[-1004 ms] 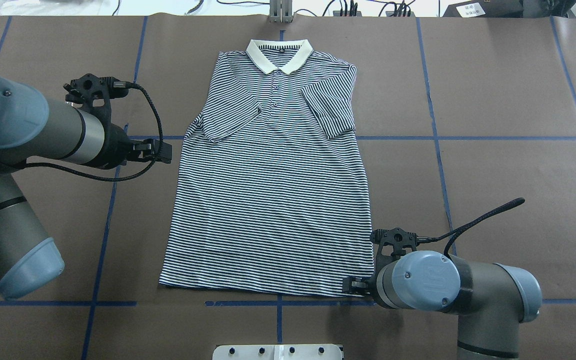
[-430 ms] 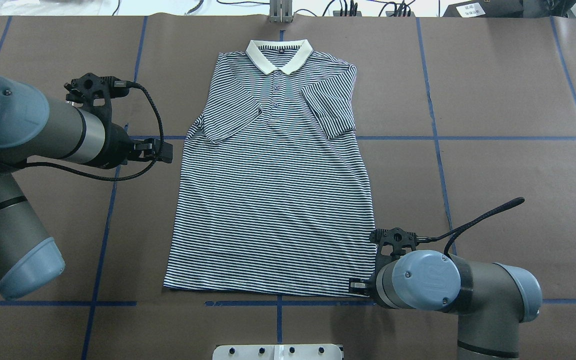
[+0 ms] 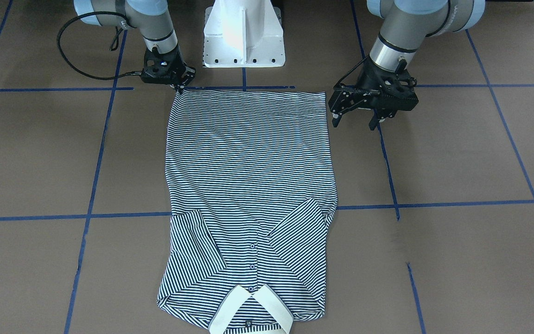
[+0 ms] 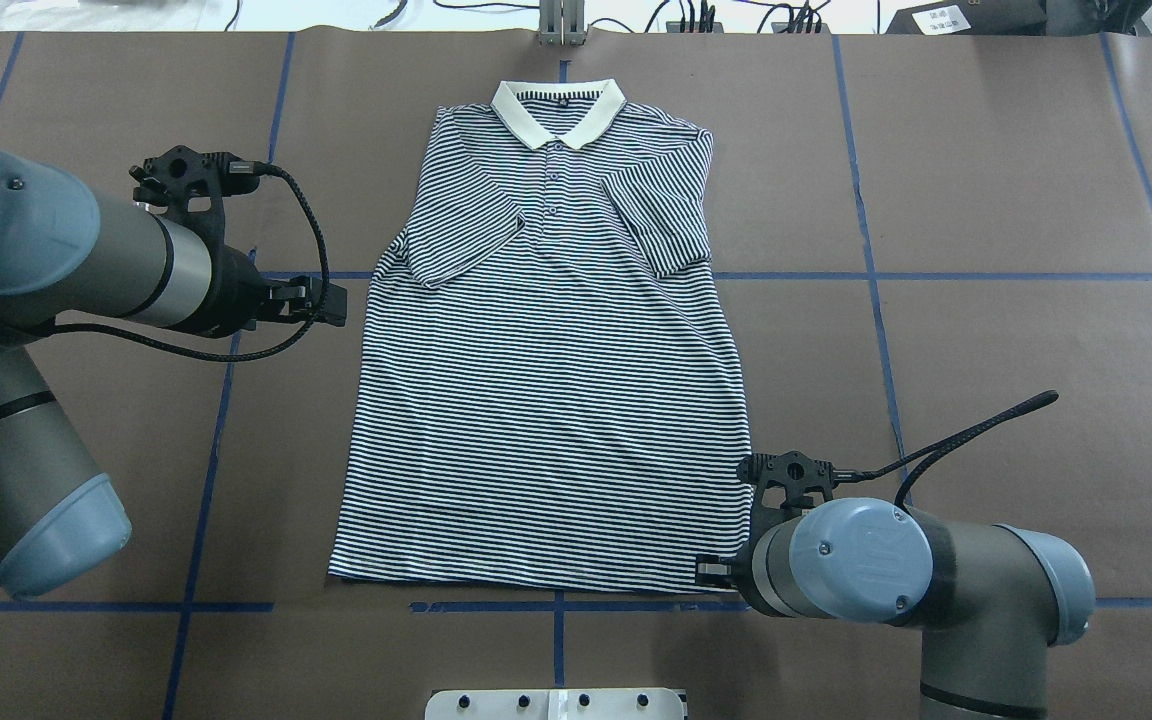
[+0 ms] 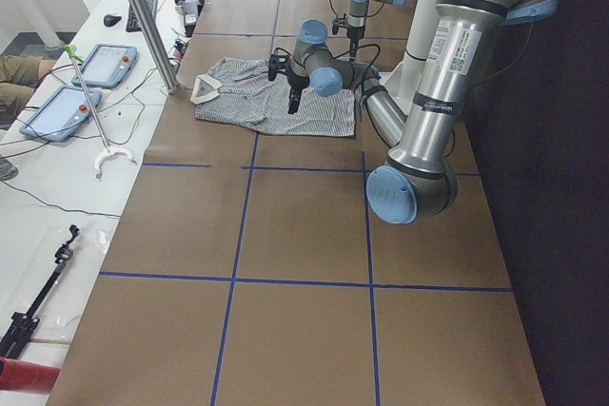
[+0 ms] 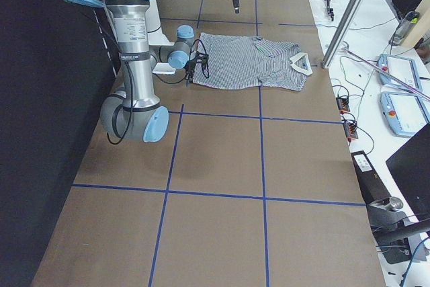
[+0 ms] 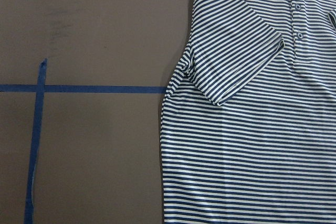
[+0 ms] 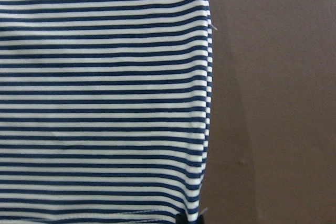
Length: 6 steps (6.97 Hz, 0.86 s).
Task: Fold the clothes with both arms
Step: 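Lower both grippers and pinch the two hem corners nearest the robot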
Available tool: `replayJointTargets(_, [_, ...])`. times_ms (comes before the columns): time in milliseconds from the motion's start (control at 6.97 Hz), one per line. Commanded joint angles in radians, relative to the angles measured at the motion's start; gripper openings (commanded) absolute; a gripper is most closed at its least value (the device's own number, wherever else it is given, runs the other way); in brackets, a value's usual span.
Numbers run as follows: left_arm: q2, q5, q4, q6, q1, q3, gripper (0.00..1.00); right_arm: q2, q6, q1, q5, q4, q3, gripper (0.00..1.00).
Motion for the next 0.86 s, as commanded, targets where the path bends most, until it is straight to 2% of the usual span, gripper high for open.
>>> replayJointTargets(0, [0.015, 0.005, 0.006, -0.128, 0.071, 0.002, 1.00, -0.001, 0.000, 0.016, -0.008, 0.000, 0.012, 0.00])
replayJointTargets(287, [0.104, 0.142, 0.006, -0.413, 0.272, -0.030, 1.00, -0.001, 0.000, 0.027, -0.008, 0.000, 0.020, 0.00])
replayJointTargets(717, [0.126, 0.201, 0.006, -0.616, 0.443, -0.034, 1.00, 0.004, -0.003, 0.026, -0.013, 0.000, 0.029, 0.00])
